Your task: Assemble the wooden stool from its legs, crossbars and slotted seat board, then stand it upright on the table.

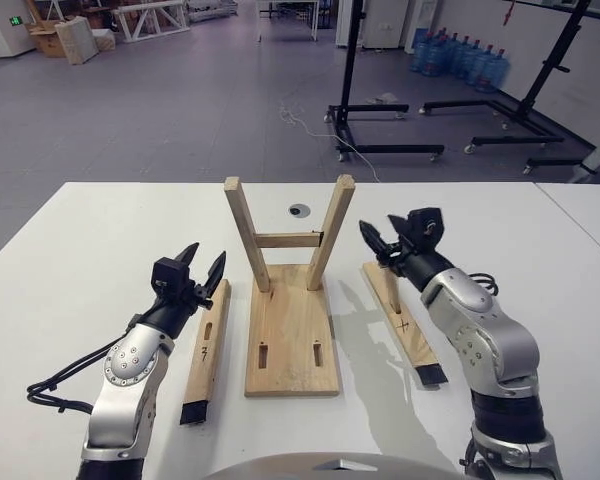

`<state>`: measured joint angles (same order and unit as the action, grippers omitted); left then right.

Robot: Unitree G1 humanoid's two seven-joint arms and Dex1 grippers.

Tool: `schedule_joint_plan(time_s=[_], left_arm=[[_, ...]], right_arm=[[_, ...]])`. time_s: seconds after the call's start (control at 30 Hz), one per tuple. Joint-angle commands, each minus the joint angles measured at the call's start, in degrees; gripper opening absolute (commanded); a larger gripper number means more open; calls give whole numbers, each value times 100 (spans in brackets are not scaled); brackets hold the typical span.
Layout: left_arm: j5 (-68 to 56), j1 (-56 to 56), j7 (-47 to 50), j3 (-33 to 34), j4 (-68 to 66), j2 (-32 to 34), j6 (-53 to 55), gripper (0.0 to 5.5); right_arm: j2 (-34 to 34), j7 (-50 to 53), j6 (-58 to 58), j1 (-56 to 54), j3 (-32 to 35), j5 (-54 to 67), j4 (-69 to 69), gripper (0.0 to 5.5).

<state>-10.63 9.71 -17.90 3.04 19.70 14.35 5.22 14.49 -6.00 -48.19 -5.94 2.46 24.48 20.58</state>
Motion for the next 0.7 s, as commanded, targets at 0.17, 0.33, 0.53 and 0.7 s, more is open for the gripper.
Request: schedule_joint_plan(time_s=[0.17,0.33,0.53,0.7], left_arm=[[54,-43,12,62,-221,9,-179,270],[38,-34,12,102,-251,17,-242,270],[-14,318,130,267,156,-26,-175,270],[26,995,376,170,782,-234,0,270]], right_arm=[[-347,135,-37,-682,1111,585,-66,320],[-300,-36,116,-768,1213,769,136,320],[152,-555,-354,741,1846,1640,1453,320],[1056,-961,-1294,1778,1558,1859,1789,320]])
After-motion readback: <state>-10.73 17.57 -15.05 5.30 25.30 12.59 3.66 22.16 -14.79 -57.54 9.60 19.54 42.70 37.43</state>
